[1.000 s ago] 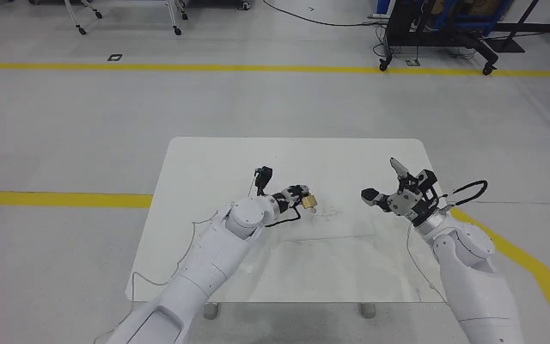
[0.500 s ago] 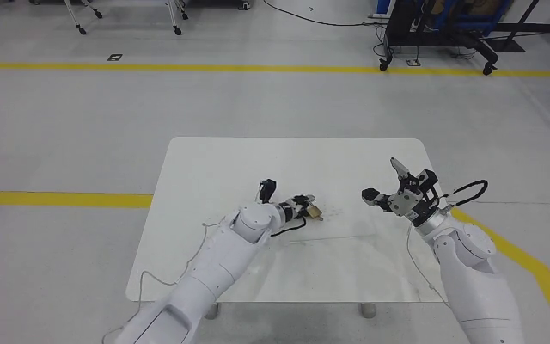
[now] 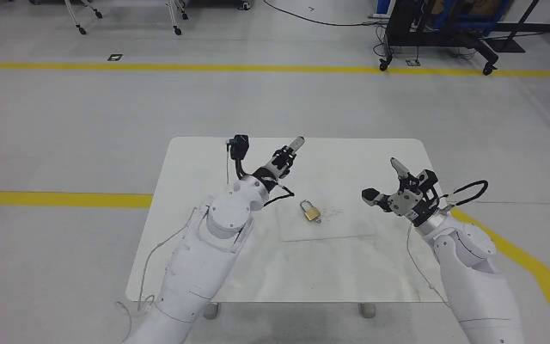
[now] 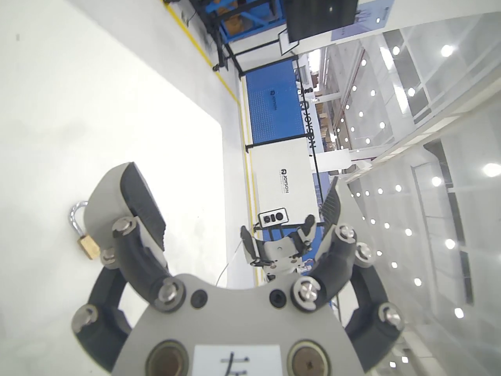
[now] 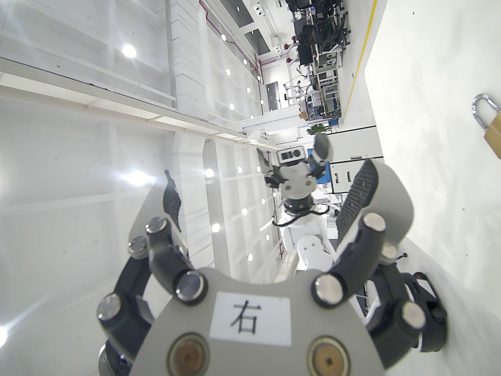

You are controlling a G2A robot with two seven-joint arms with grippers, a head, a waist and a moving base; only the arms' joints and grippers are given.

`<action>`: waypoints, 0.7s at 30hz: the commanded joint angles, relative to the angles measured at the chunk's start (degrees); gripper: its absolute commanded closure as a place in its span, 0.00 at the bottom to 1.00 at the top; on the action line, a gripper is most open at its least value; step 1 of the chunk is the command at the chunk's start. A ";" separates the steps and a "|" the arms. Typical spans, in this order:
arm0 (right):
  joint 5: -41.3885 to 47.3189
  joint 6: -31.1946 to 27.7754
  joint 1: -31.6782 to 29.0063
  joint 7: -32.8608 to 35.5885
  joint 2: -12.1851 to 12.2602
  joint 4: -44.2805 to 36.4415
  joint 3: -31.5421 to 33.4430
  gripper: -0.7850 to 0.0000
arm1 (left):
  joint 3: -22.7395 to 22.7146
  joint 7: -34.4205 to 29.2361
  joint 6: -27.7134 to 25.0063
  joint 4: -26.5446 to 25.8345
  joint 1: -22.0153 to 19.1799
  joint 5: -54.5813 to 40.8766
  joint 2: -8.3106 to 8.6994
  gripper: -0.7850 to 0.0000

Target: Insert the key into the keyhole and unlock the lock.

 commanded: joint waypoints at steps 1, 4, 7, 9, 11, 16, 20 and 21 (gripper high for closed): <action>0.00 0.00 0.00 0.00 0.00 0.00 0.00 0.00 | -0.96 -0.07 0.50 -5.02 0.40 4.51 0.48 0.00; 0.00 0.00 0.00 0.00 0.00 0.00 0.00 0.00 | -0.94 -0.09 2.08 -8.80 -0.04 12.80 1.06 0.00; 0.00 0.00 0.00 0.00 0.00 0.00 0.00 0.00 | -0.26 0.11 4.22 -9.12 -0.95 16.12 1.08 0.00; 0.00 0.00 0.00 0.00 0.00 0.00 0.00 0.00 | -0.26 0.11 4.22 -9.12 -0.95 16.12 1.08 0.00; 0.00 0.00 0.00 0.00 0.00 0.00 0.00 0.00 | -0.26 0.11 4.22 -9.12 -0.95 16.12 1.08 0.00; -1.42 -1.87 0.55 -3.14 -0.29 -0.07 -1.65 0.00 | 0.30 0.39 4.03 -8.45 -0.78 18.84 1.22 0.00; -5.65 -13.38 2.06 -12.31 -0.59 -0.79 0.16 0.00 | 3.35 2.13 9.05 -7.87 -2.19 41.08 2.07 0.00; -5.43 -15.74 2.12 -13.78 -0.64 -0.86 1.20 0.00 | 3.61 2.90 10.45 -8.49 -2.27 46.74 2.32 0.00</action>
